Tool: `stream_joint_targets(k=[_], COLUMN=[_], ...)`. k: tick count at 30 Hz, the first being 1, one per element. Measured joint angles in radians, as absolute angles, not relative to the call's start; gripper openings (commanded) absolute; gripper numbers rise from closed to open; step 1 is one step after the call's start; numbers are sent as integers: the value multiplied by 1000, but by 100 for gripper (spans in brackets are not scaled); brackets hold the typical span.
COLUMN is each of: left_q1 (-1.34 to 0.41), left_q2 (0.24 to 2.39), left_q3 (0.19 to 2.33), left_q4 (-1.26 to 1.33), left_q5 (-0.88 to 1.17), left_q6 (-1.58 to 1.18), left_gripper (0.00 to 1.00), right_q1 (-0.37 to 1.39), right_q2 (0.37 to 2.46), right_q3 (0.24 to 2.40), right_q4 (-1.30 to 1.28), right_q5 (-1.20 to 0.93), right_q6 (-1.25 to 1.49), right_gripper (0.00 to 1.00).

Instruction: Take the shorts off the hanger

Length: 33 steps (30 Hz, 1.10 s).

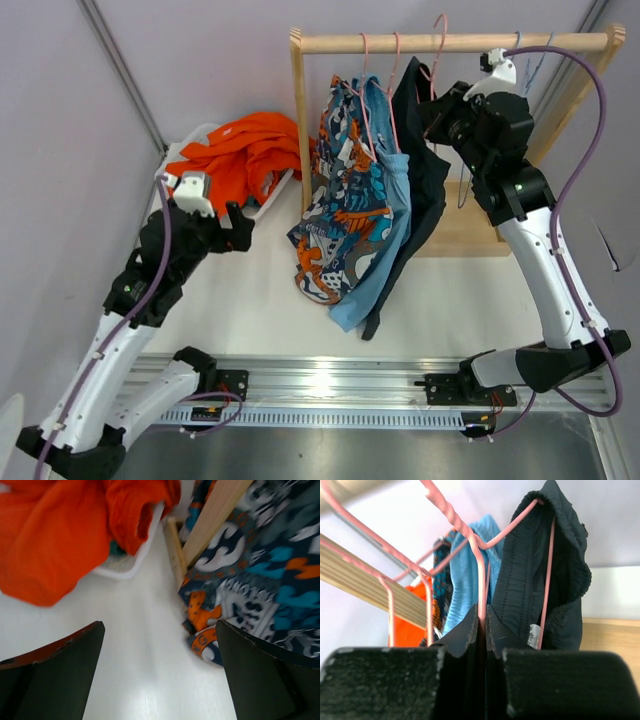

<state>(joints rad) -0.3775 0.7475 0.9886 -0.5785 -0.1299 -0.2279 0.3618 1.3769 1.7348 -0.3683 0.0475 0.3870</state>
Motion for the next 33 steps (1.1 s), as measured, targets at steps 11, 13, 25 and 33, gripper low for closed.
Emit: stream_joint_targets(k=[11, 13, 25, 33], left_q1=[-1024, -1142, -1398, -1405], left_q2=[1054, 1116, 1496, 1577], left_q3=[1471, 1485, 1543, 1609], left_q4=[-463, -419, -191, -77], left_q5=[-271, -288, -247, -216], left_q6=[-181, -162, -149, -157], left_gripper=[99, 99, 99, 92], right_q1=[362, 362, 362, 362], right_q2=[1174, 1119, 986, 953], right_q3=[1720, 1688, 1605, 1601], right_q4=[-436, -442, -517, -543], right_q5=[201, 225, 265, 266], right_q6=[391, 400, 452, 463], right_gripper=[0, 0, 0, 0])
